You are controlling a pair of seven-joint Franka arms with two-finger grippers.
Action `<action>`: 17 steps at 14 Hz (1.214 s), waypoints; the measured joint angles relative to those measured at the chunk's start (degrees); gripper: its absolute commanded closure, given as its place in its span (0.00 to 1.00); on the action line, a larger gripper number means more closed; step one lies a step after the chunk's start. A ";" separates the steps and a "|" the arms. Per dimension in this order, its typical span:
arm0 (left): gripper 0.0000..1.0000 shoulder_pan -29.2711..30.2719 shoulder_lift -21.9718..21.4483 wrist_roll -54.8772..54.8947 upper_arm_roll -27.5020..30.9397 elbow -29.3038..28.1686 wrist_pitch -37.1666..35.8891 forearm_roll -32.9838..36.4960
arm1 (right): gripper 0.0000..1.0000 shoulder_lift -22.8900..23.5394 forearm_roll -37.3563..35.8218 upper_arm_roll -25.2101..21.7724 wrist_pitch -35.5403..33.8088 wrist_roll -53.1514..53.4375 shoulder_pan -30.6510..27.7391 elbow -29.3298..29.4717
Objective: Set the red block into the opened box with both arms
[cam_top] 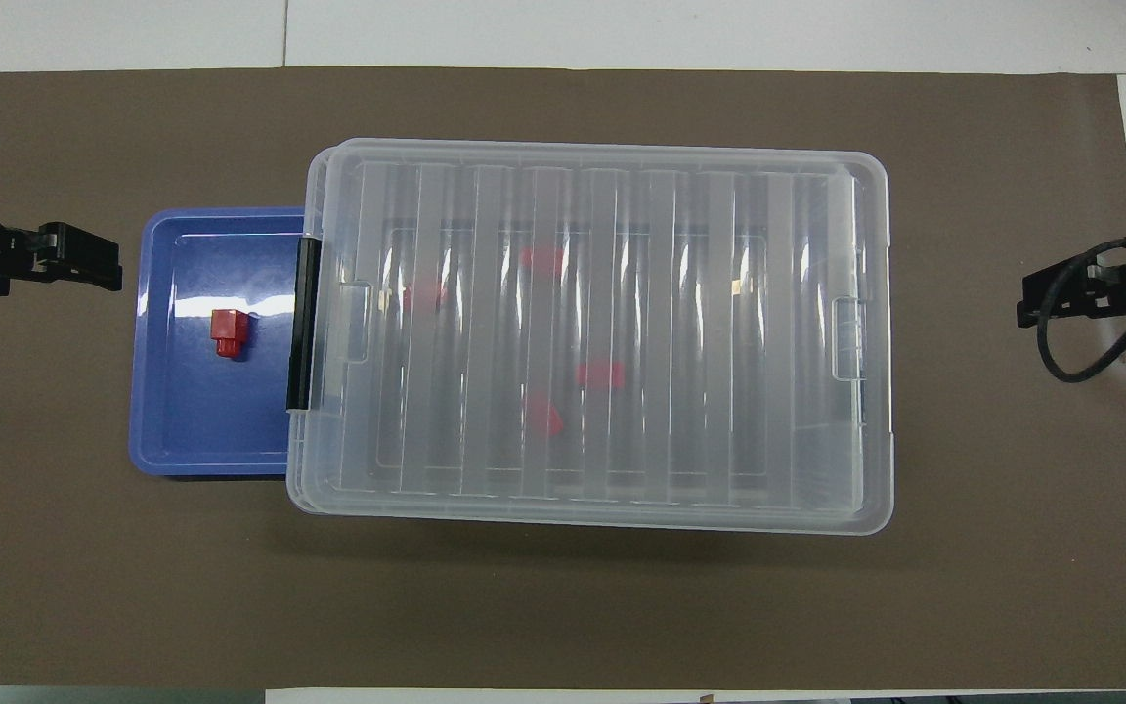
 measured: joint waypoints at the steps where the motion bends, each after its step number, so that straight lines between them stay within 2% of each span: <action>1: 0.00 0.00 0.00 0.00 0.00 0.00 0.00 0.00 | 0.00 0.00 0.00 0.00 0.00 0.00 0.00 0.00; 11: 0.00 0.00 0.00 0.00 0.00 0.00 0.00 0.00 | 0.00 -0.04 0.02 -0.02 0.26 0.00 0.07 -0.42; 14: 0.00 0.00 0.00 0.00 0.00 0.00 0.00 0.00 | 0.00 -0.20 0.32 1.33 5.21 1.46 0.20 -3.15; 17: 0.00 0.00 0.00 0.00 0.00 0.00 0.00 0.00 | 0.00 0.33 0.41 4.66 8.03 5.31 0.48 -4.57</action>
